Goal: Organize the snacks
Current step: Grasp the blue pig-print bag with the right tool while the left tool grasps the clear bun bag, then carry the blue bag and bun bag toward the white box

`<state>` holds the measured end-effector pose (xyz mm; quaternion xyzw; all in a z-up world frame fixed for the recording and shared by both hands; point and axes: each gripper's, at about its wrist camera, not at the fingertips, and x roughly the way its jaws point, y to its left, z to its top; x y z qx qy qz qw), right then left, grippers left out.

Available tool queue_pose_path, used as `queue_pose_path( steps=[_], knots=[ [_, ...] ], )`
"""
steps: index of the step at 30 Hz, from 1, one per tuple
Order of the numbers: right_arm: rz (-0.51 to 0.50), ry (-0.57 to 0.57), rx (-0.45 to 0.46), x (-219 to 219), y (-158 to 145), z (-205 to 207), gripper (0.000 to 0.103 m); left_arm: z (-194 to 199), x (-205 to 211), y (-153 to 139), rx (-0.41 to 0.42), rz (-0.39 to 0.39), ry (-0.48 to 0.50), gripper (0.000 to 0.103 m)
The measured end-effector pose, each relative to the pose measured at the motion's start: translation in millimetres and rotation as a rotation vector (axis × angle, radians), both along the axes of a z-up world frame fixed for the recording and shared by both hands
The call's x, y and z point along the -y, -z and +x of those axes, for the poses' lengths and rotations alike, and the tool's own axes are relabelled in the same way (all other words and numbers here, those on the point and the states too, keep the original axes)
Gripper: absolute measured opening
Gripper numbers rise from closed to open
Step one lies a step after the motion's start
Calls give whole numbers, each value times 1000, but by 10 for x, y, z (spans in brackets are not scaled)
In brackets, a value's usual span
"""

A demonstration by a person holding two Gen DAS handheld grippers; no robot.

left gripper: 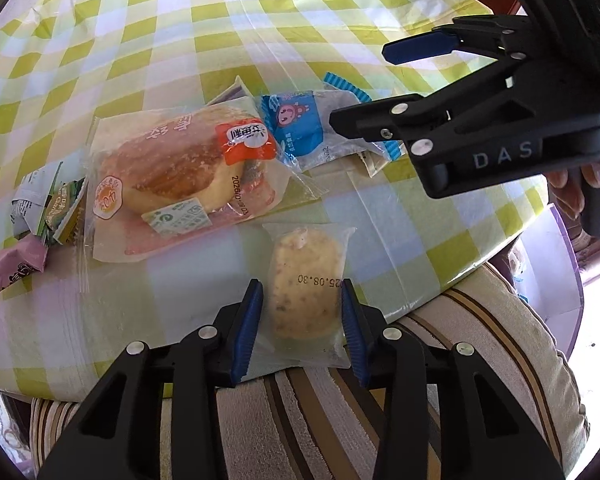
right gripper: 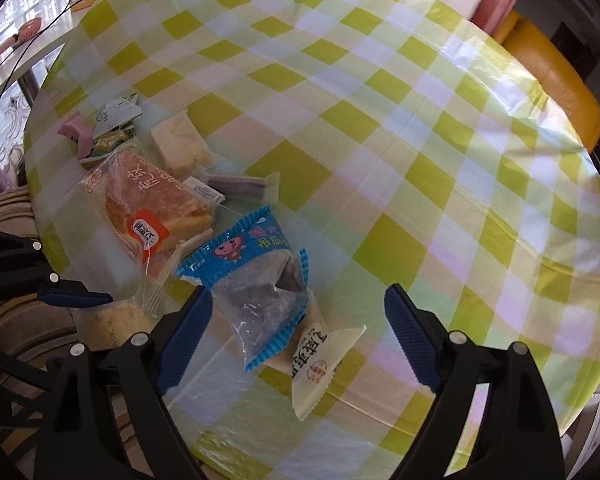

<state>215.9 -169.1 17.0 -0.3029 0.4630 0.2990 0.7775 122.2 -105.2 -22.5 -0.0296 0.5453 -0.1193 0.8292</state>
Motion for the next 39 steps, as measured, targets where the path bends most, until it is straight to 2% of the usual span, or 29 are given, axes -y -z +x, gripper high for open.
queue_pose_path(
  steps=[8, 15, 17, 18, 19, 26, 31, 39],
  knots=[
    [-63, -99, -84, -186, 146, 87, 88, -24, -45, -8, 1, -34, -12, 37],
    [-23, -96, -168, -201, 272, 191, 87, -11, -61, -3, 2, -49, -18, 37],
    [-12, -103, -176, -205, 285, 184, 82, -13, -67, -3, 3, -52, -19, 37],
    [-7, -108, -184, -208, 289, 177, 70, -12, -72, -1, 4, -54, -20, 37],
    [-3, -112, -192, -211, 293, 167, 63, -11, -74, -1, 4, -55, -20, 37],
    [10, -87, -167, -161, 278, 139, 55, -6, -85, -3, 7, -56, -24, 36],
    [35, -12, -146, -75, 239, 176, 52, -16, -87, -14, 15, -61, -24, 35],
    [104, 87, -123, 96, 148, 207, 51, -41, -97, -70, 42, -70, -30, 35]
  ],
)
